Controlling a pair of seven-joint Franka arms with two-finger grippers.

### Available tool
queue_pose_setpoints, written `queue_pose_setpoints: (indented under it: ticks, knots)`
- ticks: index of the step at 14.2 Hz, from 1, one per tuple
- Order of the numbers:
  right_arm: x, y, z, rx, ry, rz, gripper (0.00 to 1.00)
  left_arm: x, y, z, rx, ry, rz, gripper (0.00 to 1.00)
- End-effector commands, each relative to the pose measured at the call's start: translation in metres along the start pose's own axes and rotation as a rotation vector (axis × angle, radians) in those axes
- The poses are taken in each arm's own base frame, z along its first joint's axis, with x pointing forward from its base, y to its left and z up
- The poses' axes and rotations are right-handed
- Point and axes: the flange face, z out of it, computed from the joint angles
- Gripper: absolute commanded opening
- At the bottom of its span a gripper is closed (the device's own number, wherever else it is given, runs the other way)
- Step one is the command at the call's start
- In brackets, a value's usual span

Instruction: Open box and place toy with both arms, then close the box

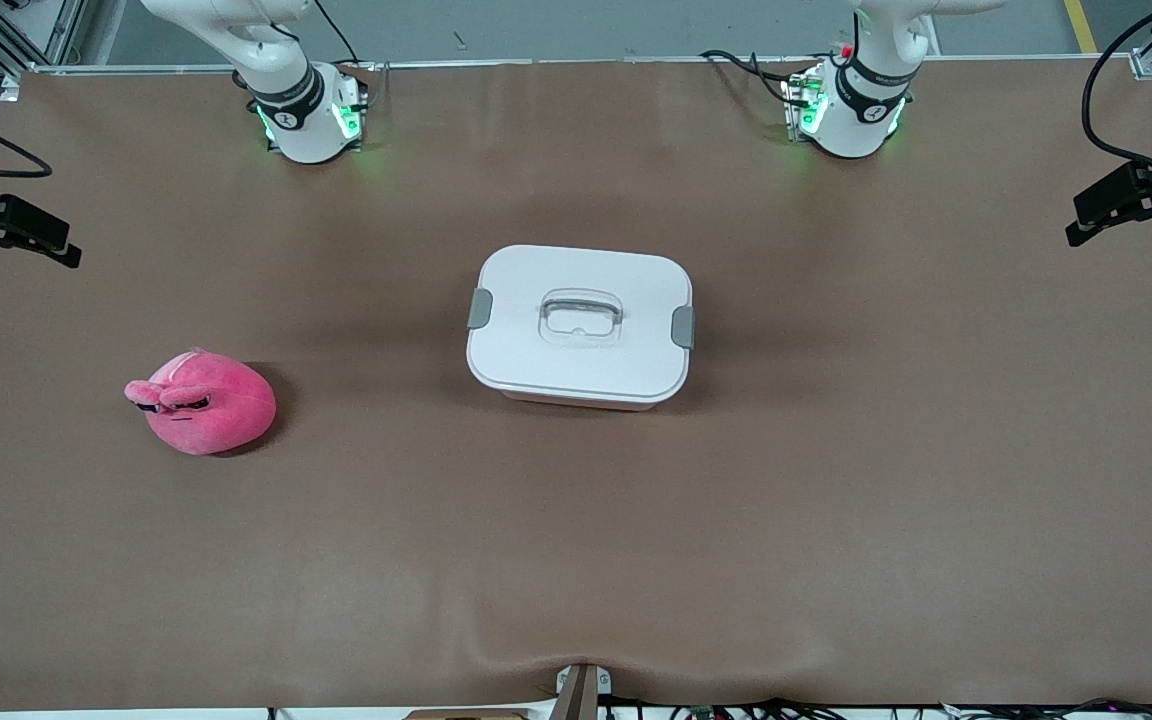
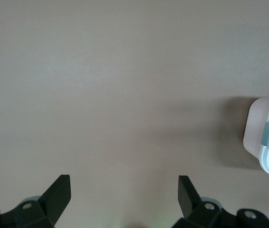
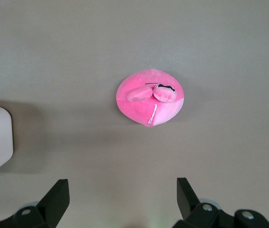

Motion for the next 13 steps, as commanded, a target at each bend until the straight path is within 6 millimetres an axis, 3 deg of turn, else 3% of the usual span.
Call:
queue_pose_setpoints:
  ticks: [1, 8, 10, 11, 13]
  knots:
    - [-0.005, -0.002, -0.005, -0.004, 0.006, 0.005, 1.00, 0.000, -0.005, -0.007, 0.018, -0.003, -0.007, 1.00]
    - [-0.003, -0.008, -0.002, -0.003, -0.002, -0.006, 1.00, 0.006, -0.021, 0.002, 0.016, -0.017, -0.028, 1.00]
    - [0.001, -0.016, 0.005, -0.004, -0.013, -0.022, 1.00, 0.028, -0.050, 0.033, 0.005, -0.061, -0.091, 1.00]
    - [0.005, -0.019, 0.010, -0.005, -0.022, -0.027, 1.00, 0.035, -0.066, 0.035, -0.001, -0.060, -0.119, 1.00]
    - [0.013, -0.019, 0.018, -0.007, -0.030, -0.028, 1.00, 0.038, -0.070, 0.039, 0.000, -0.066, -0.130, 1.00]
